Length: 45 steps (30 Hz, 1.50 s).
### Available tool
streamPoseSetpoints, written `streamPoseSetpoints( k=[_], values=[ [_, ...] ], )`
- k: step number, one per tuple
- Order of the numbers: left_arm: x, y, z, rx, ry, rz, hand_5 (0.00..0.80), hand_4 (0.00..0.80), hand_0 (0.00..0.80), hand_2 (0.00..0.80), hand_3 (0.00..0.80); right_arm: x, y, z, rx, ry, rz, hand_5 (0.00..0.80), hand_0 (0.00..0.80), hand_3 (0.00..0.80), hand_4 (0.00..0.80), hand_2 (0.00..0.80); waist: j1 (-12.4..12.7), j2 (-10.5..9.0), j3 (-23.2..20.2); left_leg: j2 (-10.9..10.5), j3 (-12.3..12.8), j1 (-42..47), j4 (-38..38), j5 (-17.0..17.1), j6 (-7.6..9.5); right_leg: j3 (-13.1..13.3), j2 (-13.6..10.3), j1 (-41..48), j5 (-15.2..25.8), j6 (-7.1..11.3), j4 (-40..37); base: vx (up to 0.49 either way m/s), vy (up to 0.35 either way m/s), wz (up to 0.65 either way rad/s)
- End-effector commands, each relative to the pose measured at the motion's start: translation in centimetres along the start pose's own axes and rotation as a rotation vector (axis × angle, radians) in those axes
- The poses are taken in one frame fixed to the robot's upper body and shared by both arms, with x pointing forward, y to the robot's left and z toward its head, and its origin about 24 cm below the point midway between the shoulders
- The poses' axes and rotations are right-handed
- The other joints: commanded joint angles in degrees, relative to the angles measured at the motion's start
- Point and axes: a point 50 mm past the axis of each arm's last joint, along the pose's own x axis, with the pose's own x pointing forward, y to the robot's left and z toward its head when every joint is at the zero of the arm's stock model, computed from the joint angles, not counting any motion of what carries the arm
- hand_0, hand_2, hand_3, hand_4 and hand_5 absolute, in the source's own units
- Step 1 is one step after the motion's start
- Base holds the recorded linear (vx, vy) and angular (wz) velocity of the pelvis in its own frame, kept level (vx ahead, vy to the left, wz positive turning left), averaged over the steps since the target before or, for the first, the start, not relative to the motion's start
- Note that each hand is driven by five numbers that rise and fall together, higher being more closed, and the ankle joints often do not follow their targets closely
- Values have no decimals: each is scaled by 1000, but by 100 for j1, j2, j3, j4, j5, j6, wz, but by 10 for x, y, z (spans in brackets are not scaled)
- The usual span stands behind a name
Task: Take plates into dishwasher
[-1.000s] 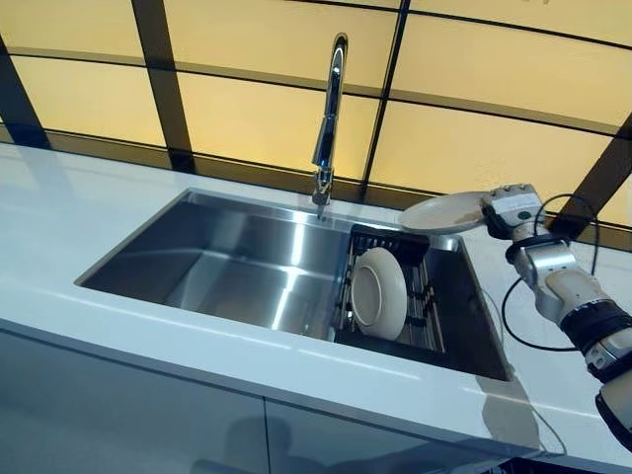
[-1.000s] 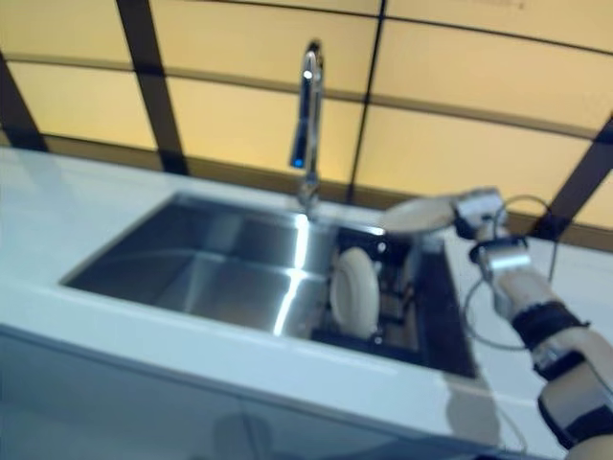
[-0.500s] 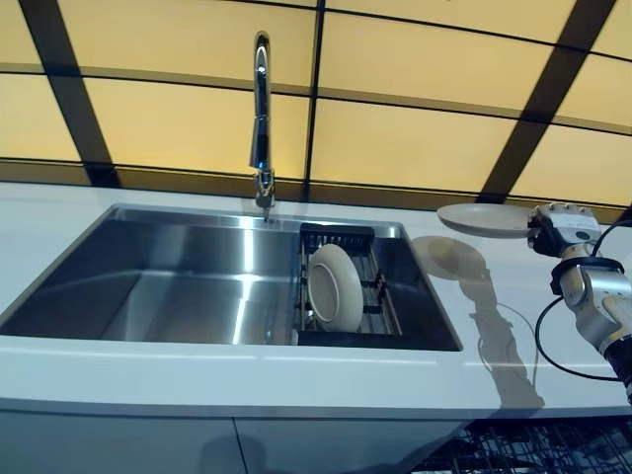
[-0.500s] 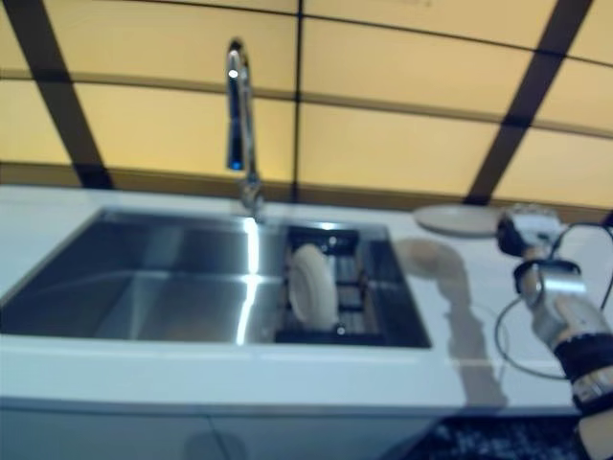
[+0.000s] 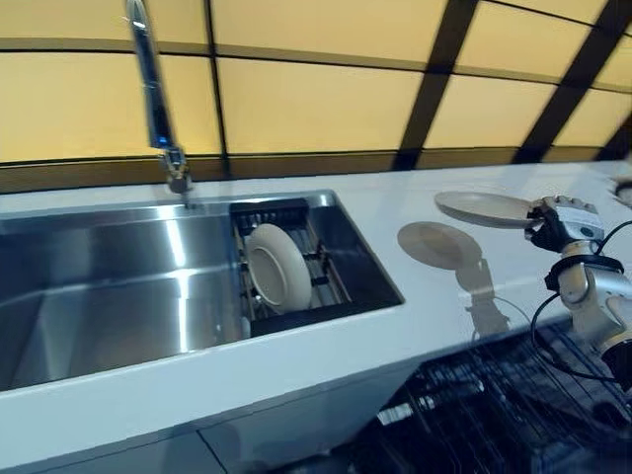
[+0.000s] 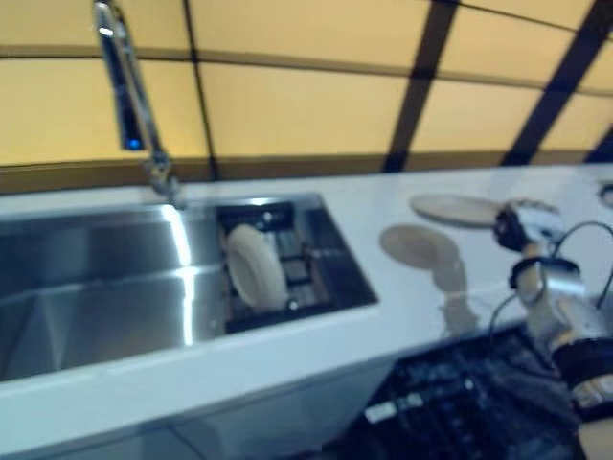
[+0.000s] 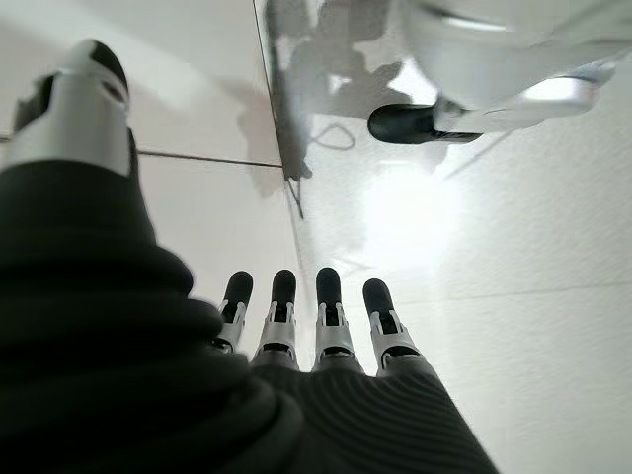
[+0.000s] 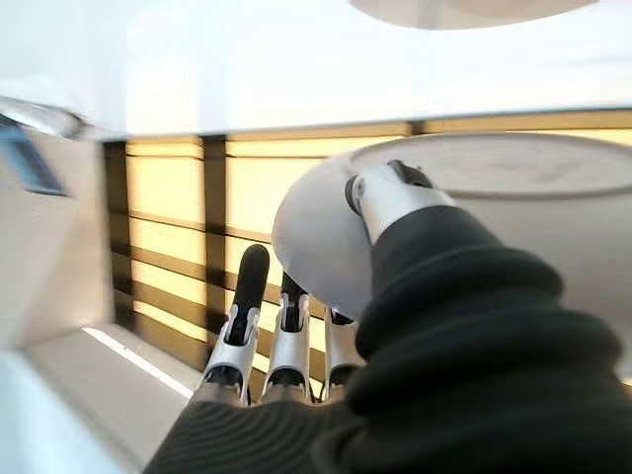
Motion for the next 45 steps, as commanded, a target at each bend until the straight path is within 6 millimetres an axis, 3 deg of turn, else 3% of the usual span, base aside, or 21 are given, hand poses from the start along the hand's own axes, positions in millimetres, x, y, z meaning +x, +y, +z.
streamPoseSetpoints(
  k=[1, 3, 5, 10, 18, 27, 33, 36, 37, 38, 40, 41, 42, 45],
  values=[
    [1, 12, 0, 16, 5, 48, 0, 0, 0, 0, 0, 16, -49, 6, 46, -32, -207, 800, 800, 800, 800, 800, 555, -446, -408, -576, -496, -743, 136, 418, 1, 70, -651, 1143, -604, 220, 71, -271, -89, -48],
    [2, 12, 2, 14, -1, 47, 0, 0, 0, 0, 0, 16, -49, 7, 55, -37, -217, 800, 800, 800, 800, 800, 730, -556, -468, -621, -486, -1093, 279, 503, -9, 168, -581, 1593, -849, 194, -195, -217, -112, -53],
    [2, 12, 6, 6, -13, 46, 0, 0, 0, 0, 0, 18, -51, 9, 54, -42, -223, 800, 800, 800, 800, 800, 812, -615, -496, -564, -484, -1327, 350, 600, -148, 253, -483, 1853, -1132, 109, -748, -149, -112, -47],
    [1, 2, 15, 26, -39, 22, 0, 0, 0, 0, 0, 19, -65, -2, 46, -1, -246, 800, 800, 800, 800, 800, 811, -639, -513, -485, -460, -1405, 166, 766, -259, 206, -368, 1906, -1194, 24, -1010, -146, -73, -25],
    [1, -2, 11, 9, -28, 27, 0, 0, 0, 0, 0, 20, -82, -18, 32, 75, -281, 800, 800, 800, 800, 800, 681, -612, -533, -510, -687, -1160, 15, 748, -278, 115, -260, 1700, -1229, -110, -866, -107, -9, 3],
    [1, -3, 19, -6, -40, 43, 0, 0, 0, 0, 0, 12, -87, -44, 23, 171, -271, 800, 800, 800, 800, 800, 455, -575, -569, -416, -659, -979, -55, 760, -317, 131, -150, 1526, -1227, -183, -725, -95, -37, 7],
    [1, -2, 21, -48, -51, 46, 0, 0, 0, 0, 0, 6, -79, -53, 62, 173, -208, 800, 800, 800, 800, 800, 343, -560, -519, -204, -236, -1131, -83, 977, -536, 28, -14, 1597, -1182, -252, -890, -79, -67, 4],
    [0, -6, 24, -58, -64, 39, 0, 0, 0, 0, 0, 3, -74, -58, 63, 185, -153, 800, 800, 800, 800, 800, 315, -561, -407, -118, 123, -1386, 40, 1124, -651, 99, 66, 1681, -1089, -290, -1070, -91, -22, 13],
    [0, -7, 27, -63, -67, 41, 0, 0, 0, 0, 0, 0, -74, -60, 61, 190, -138, 800, 800, 800, 800, 800, 214, -598, -379, -25, 431, -1382, 402, 1005, -643, 11, 8, 1612, -1045, -311, -1049, -182, -4, 19],
    [0, -6, 31, -69, -70, 39, 0, 0, 0, 0, 0, -2, -71, -63, 58, 191, -128, 800, 800, 800, 800, 800, 125, -694, -362, -30, 516, -1354, 960, 693, -565, -51, -120, 1495, -960, -341, -1010, -188, 9, 28],
    [1, -5, 33, -82, -70, 39, 0, 0, 0, 0, 0, -5, -64, -64, 76, 185, -105, 800, 800, 800, 800, 800, 71, -816, -330, -146, 170, -1245, 1543, 170, -445, -24, -299, 1379, -857, -324, -960, -112, 59, 22],
    [1, -4, 34, -98, -63, 45, 0, 0, 0, 0, 0, -5, -58, -61, 102, 183, -89, 800, 800, 800, 800, 800, 29, -769, -381, -201, -164, -1009, 1160, 132, -404, 60, -315, 1246, -806, -271, -907, -24, 124, -8],
    [1, -2, 34, -110, -57, 51, 0, 0, 0, 0, 0, -6, -53, -59, 113, 181, -76, 800, 800, 800, 800, 800, -10, -689, -394, -213, -333, -760, 794, 199, -404, 133, -280, 1202, -804, -244, -861, 3, 123, -20],
    [0, -6, 38, -83, -67, 43, 0, 0, 0, 0, 0, -12, -45, -67, 116, 228, -47, 800, 800, 800, 800, 800, -58, -539, -407, -153, -321, -426, 151, 404, -496, 61, -267, 1207, -774, -154, -881, 13, 40, -27]
  ],
)
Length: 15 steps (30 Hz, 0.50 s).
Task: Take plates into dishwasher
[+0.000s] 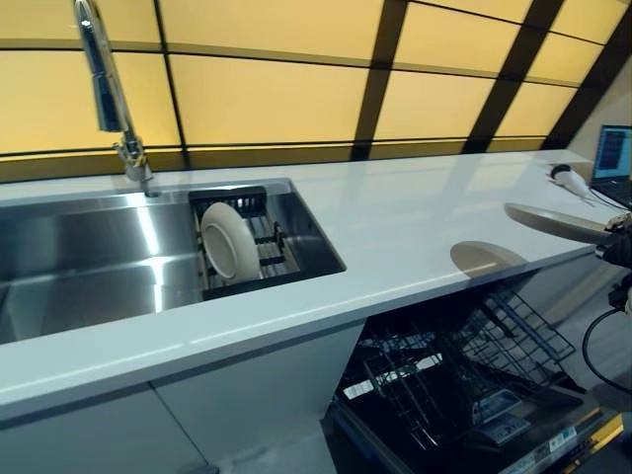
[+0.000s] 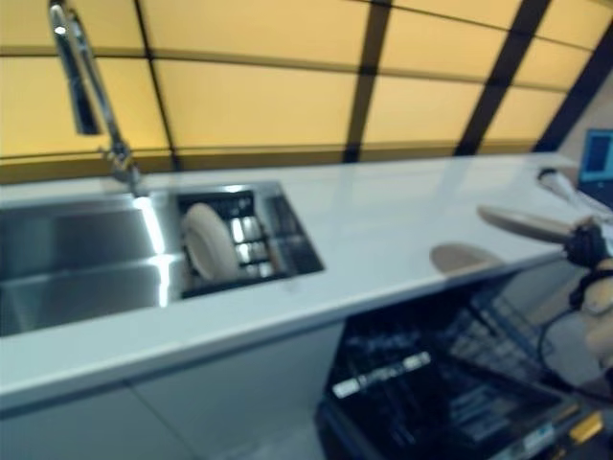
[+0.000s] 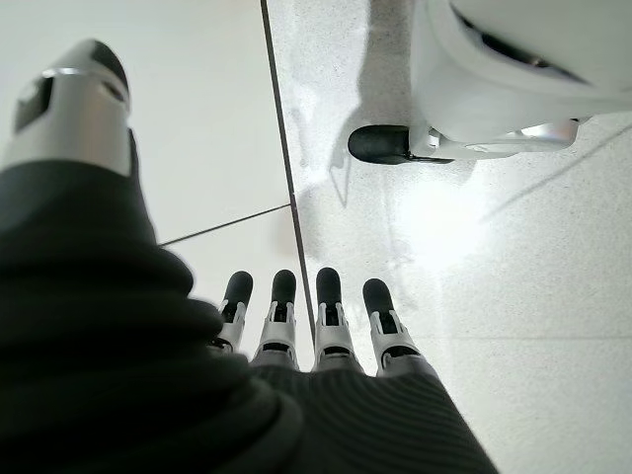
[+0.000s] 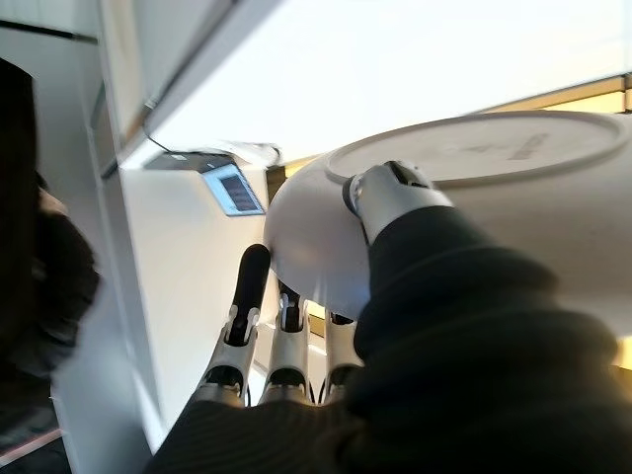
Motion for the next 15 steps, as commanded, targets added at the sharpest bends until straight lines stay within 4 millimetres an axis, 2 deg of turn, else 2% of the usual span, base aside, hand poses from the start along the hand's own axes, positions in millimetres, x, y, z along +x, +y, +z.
streamPoseSetpoints(
  k=[1, 4, 9, 15],
  values=[
    [1, -12, 17, 5, -33, -10, 0, 0, 0, 0, 0, 5, -26, -3, 24, 25, -76, 800, 800, 800, 800, 800, 21, 82, -219, 218, -97, 587, -204, -274, -237, -30, 109, -477, 258, 42, 530, 18, -1, 16],
    [1, -8, 9, -6, -21, 3, 0, 0, 0, 0, 0, -1, -13, -16, 86, 74, -25, 800, 800, 800, 800, 800, -55, 101, -276, 203, -10, 648, -260, -329, -226, -12, 59, -466, 350, 80, 365, 13, 9, 3],
    [2, 1, 1, -14, 4, 24, 0, 0, 0, 0, 0, -8, 3, -27, 138, 136, 78, 800, 800, 800, 800, 800, -105, 126, -326, 162, 36, 694, -305, -379, -181, 50, 71, -429, 345, 83, 302, 22, 26, -1],
    [2, 0, -2, -14, 2, 16, 0, 0, 0, 0, 0, -14, 17, -42, 188, 196, 195, 800, 800, 800, 800, 800, -129, 105, -310, 153, 94, 729, -317, -411, -147, 95, 73, -411, 369, 90, 259, -5, -1, -5]
  ],
)
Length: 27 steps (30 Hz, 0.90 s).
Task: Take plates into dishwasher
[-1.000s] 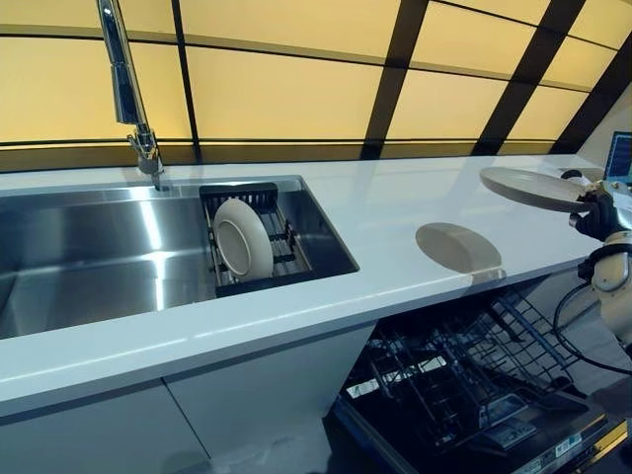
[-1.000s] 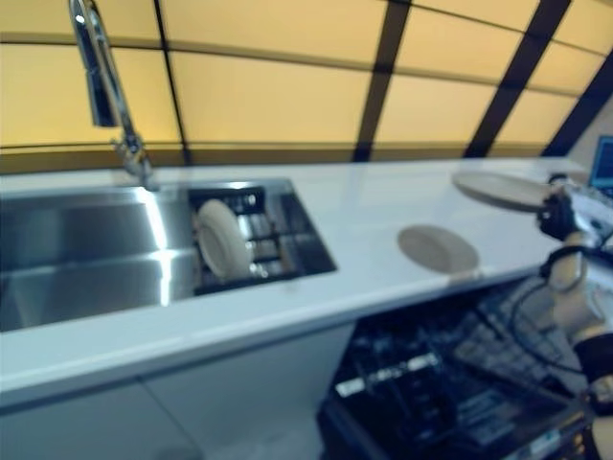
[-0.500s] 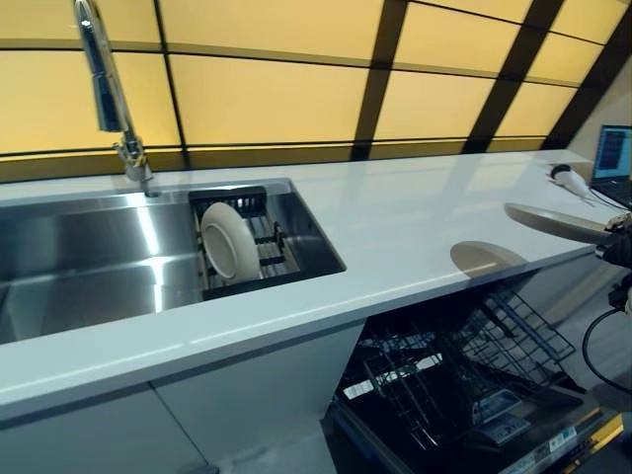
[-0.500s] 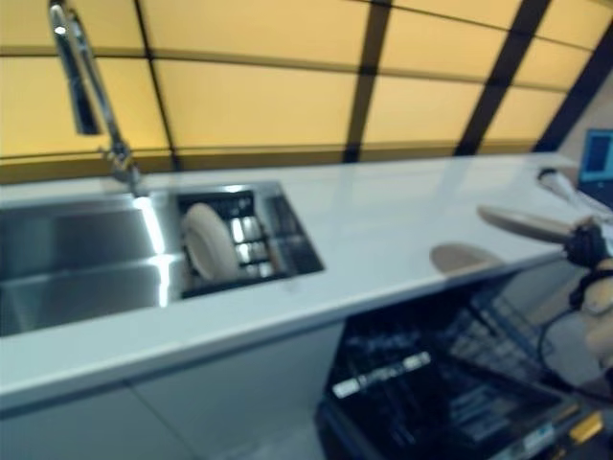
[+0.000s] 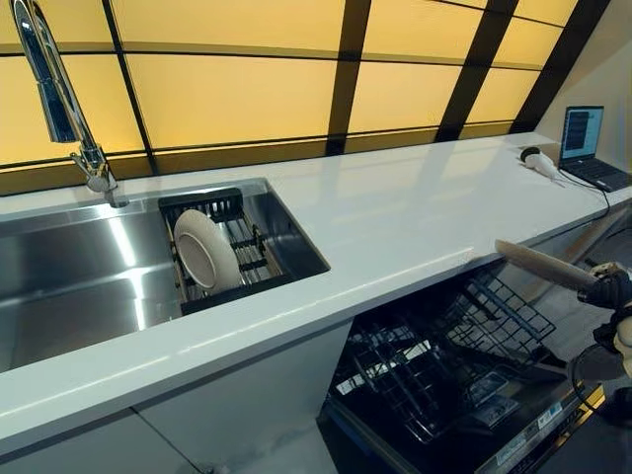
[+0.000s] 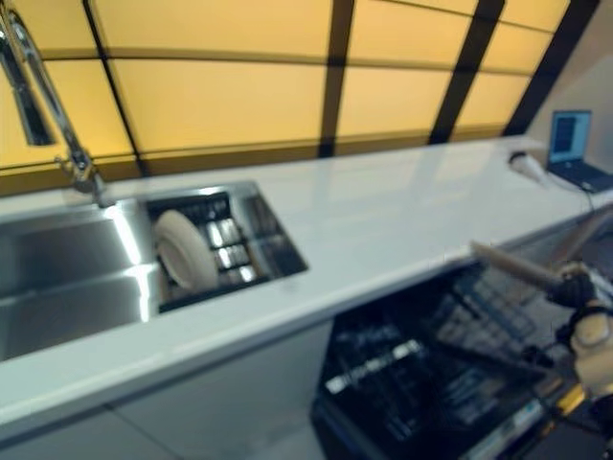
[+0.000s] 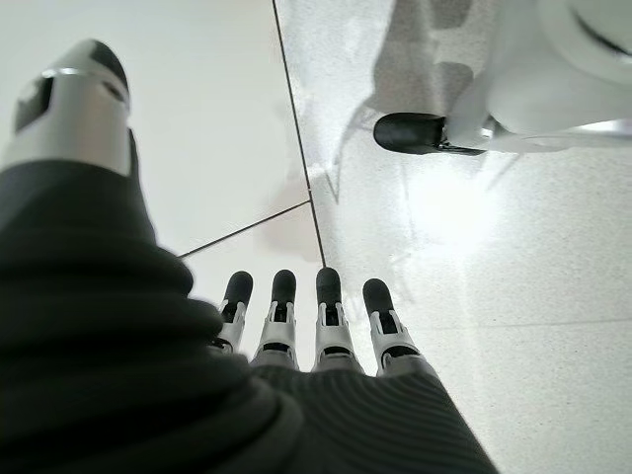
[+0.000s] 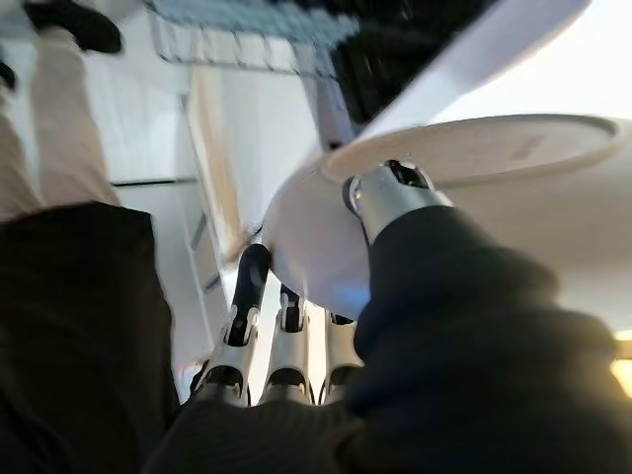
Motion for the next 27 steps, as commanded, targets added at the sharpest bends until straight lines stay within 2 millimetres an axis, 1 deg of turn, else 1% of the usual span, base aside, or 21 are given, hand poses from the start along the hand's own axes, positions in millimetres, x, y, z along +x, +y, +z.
streamPoseSetpoints(
  k=[1, 3, 4, 6, 8, 10, 13, 17, 18, 19, 20, 22, 24, 27],
  values=[
    [1, -8, 3, 11, -12, -11, 0, 0, 0, 0, 0, 3, -27, -4, 59, 21, -16, 800, 800, 800, 800, 800, 163, 116, -315, 206, 92, 501, 67, -581, -185, 59, 123, -423, 358, 51, 287, -8, -16, -7],
    [1, -7, 2, 13, -11, -13, 0, 0, 0, 0, 0, 2, -19, -10, 112, 45, 75, 800, 800, 800, 800, 800, 154, 103, -306, 213, 99, 509, 55, -575, -187, 75, 133, -412, 379, 51, 255, -4, -13, -4],
    [1, -7, 2, 13, -11, -13, 0, 0, 0, 0, 0, 2, -19, -11, 112, 45, 76, 800, 800, 800, 800, 800, 155, 103, -306, 213, 99, 510, 55, -575, -187, 75, 133, -411, 380, 51, 253, -2, -9, -3],
    [1, -3, 1, 16, -11, -8, 0, 0, 0, 0, 0, 1, -12, -20, 169, 91, 189, 800, 800, 800, 800, 800, 157, 77, -299, 225, 105, 531, 45, -574, -195, 80, 140, -392, 385, 49, 243, 0, 0, 0],
    [2, -2, 1, 17, -12, -5, 0, 0, 0, 0, 0, 1, -10, -24, 173, 108, 230, 800, 800, 800, 800, 800, 160, 68, -296, 228, 107, 536, 39, -573, -196, 79, 140, -386, 387, 49, 239, 0, 0, 0],
    [2, 1, 0, 22, -14, 0, 0, 0, 0, 0, 0, 0, -3, -33, 192, 154, 332, 800, 800, 800, 800, 800, 184, 46, -288, 234, 101, 540, 32, -567, -196, 68, 141, -372, 385, 49, 233, 0, 0, 0],
    [2, 3, 0, 29, -14, 2, 0, 0, 0, 0, 0, -1, 1, -39, 212, 179, 409, 800, 800, 800, 800, 800, 204, 30, -291, 244, 100, 549, 30, -561, -202, 56, 141, -356, 382, 51, 230, 0, 0, 0],
    [3, 7, -1, 39, -14, -2, 0, 0, 0, 0, 0, -2, 10, -41, 265, 190, 500, 800, 800, 800, 800, 800, 234, 10, -296, 245, 83, 556, 34, -555, -204, 49, 145, -341, 379, 50, 230, 0, 0, 0],
    [3, 7, -2, 43, -15, -4, 0, 0, 0, 0, 0, -3, 17, -40, 290, 194, 563, 800, 800, 800, 800, 800, 251, 7, -299, 246, 73, 560, 32, -555, -202, 41, 145, -333, 377, 50, 229, 31, -15, -1],
    [3, 7, -2, 44, -15, -6, 0, 0, 0, 0, 0, -4, 19, -39, 296, 192, 579, 800, 800, 800, 800, 800, 257, 7, -299, 246, 70, 559, 33, -554, -203, 38, 145, -329, 375, 50, 228, 40, -15, 0],
    [3, 7, -2, 48, -15, -8, 0, 0, 0, 0, 0, -5, 25, -36, 319, 191, 633, 800, 800, 800, 800, 800, 276, 4, -296, 245, 52, 562, 35, -549, -202, 32, 144, -318, 373, 44, 228, 0, 0, 0],
    [3, 7, -3, 51, -16, -9, 0, 0, 0, 0, 0, -5, 28, -35, 342, 190, 654, 800, 800, 800, 800, 800, 289, 2, -295, 247, 43, 565, 37, -548, -204, 23, 142, -307, 368, 44, 227, 16, -5, 0],
    [3, 9, -4, 57, -14, -10, 0, 0, 0, 0, 0, -7, 41, -32, 388, 184, 714, 800, 800, 800, 800, 800, 322, 2, -296, 244, 21, 567, 37, -550, -203, 2, 143, -285, 357, 44, 224, 33, -16, 0],
    [3, 10, -5, 58, -11, -9, 0, 0, 0, 0, 0, -9, 49, -29, 428, 183, 757, 800, 800, 800, 800, 800, 338, 3, -294, 242, 1, 570, 32, -552, -200, -12, 145, -269, 352, 42, 212, 0, 0, 0]
  ],
)
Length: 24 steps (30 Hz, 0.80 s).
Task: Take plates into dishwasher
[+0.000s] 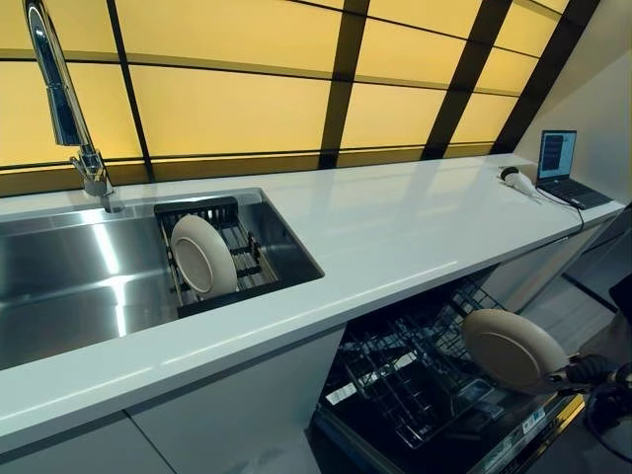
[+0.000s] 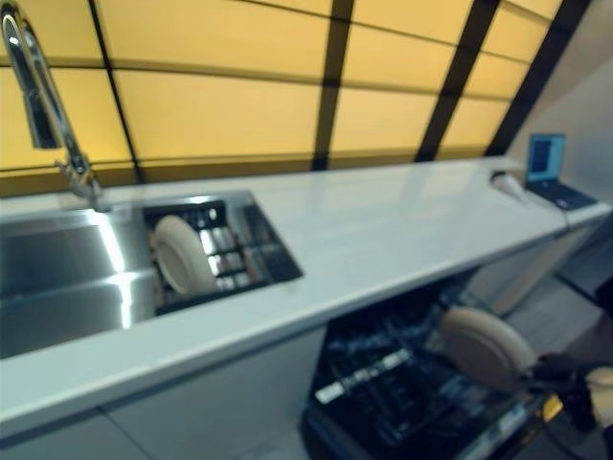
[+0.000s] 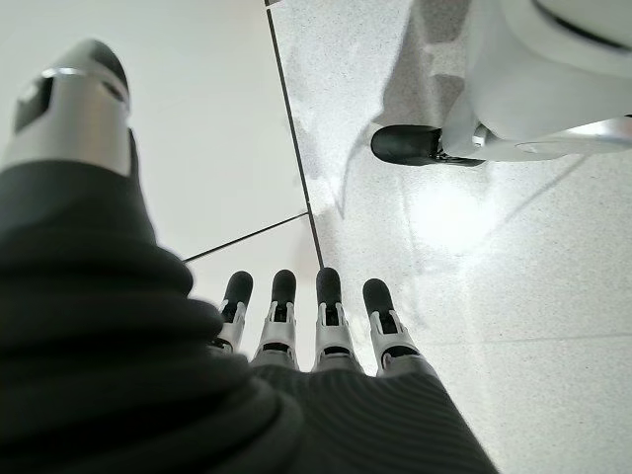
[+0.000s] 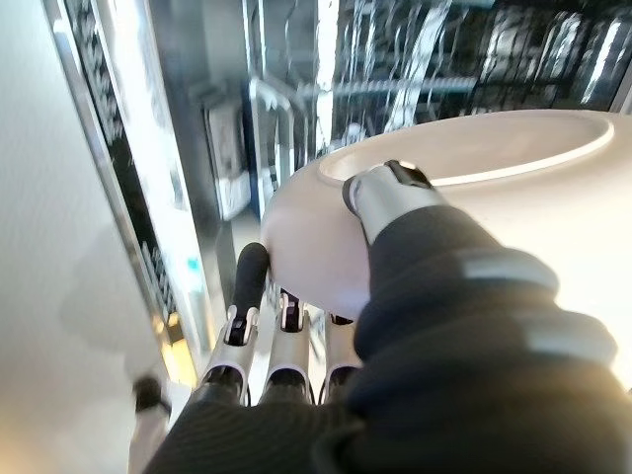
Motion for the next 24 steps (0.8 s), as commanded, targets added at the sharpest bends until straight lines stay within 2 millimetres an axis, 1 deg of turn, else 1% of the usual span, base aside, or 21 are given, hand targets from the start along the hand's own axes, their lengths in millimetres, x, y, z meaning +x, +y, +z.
streamPoseSetpoints(
  k=[1, 5, 7, 13, 24],
  values=[
    [1, -8, 5, 43, -12, -17, 0, 0, 0, 0, 0, -6, -13, 37, 15, -99, 0, 800, 800, 800, 800, 800, 335, 250, -92, 225, -44, 486, 25, -547, -193, -75, 132, -329, 342, 42, 205, 0, 0, 0],
    [1, -7, 2, 48, -11, -23, 0, 0, 0, 0, 0, 4, 4, 38, 20, -109, 52, 800, 800, 800, 800, 800, 367, 260, -91, 229, -72, 488, 15, -534, -202, -101, 135, -307, 348, 48, 185, 0, 0, 0],
    [1, -8, 1, 48, -12, -25, 0, 0, 0, 0, 0, 7, 9, 39, 15, -116, 60, 800, 800, 800, 800, 800, 377, 265, -84, 235, -77, 484, 15, -528, -204, -110, 135, -304, 348, 49, 182, 0, 0, 0],
    [1, -10, 3, 49, -16, -27, 0, 0, 0, 0, 0, 14, 25, 53, -31, -149, 112, 800, 800, 800, 800, 800, 413, 273, -50, 220, -126, 480, 13, -519, -201, -137, 145, -278, 344, 40, 164, 0, 0, 0],
    [1, -12, 4, 51, -26, -38, 0, 0, 0, 0, 0, 22, 45, 65, -65, -157, 177, 800, 800, 800, 800, 800, 473, 288, 7, 231, -171, 456, 6, -489, -204, -176, 141, -273, 345, 37, 155, 0, 0, 0]
  ],
)
